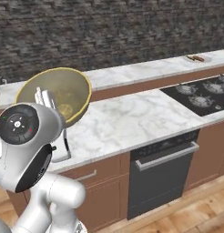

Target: Take the smaller bowl and place it next to the appetizer plate on the dining counter , and place the larger bowl next to the plate with cooked food.

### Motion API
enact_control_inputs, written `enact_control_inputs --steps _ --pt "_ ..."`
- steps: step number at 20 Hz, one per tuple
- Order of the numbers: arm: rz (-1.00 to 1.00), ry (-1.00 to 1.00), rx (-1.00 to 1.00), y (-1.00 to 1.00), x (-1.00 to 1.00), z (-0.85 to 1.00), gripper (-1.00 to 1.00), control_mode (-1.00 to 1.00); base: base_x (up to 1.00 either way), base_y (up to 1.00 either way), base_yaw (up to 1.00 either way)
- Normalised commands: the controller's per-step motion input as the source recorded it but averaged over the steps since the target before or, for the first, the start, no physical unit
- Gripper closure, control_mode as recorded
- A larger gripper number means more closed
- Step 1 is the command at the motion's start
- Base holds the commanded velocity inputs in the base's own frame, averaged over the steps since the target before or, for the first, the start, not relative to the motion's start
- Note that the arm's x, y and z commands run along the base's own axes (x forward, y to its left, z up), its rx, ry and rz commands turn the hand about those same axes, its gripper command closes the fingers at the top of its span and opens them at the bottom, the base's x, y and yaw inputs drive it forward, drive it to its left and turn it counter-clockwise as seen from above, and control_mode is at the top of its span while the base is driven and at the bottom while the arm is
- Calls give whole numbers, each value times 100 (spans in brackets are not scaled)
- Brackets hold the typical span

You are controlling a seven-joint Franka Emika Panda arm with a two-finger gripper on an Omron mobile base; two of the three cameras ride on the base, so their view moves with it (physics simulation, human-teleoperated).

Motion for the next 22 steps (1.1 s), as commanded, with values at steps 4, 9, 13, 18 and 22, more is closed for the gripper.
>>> enact_control_inputs --steps 4,9,13,18,22 --pt "0 0 0 0 0 0 100 100 -76 100 35" --pt "0 0 0 0 0 0 100 100 -57 100 29" --pt "0 0 0 0 0 0 100 100 -100 84 29" --pt "0 0 0 0 0 0 100 100 -100 77 12" --pt "0 0 0 0 0 0 100 100 -100 88 10"
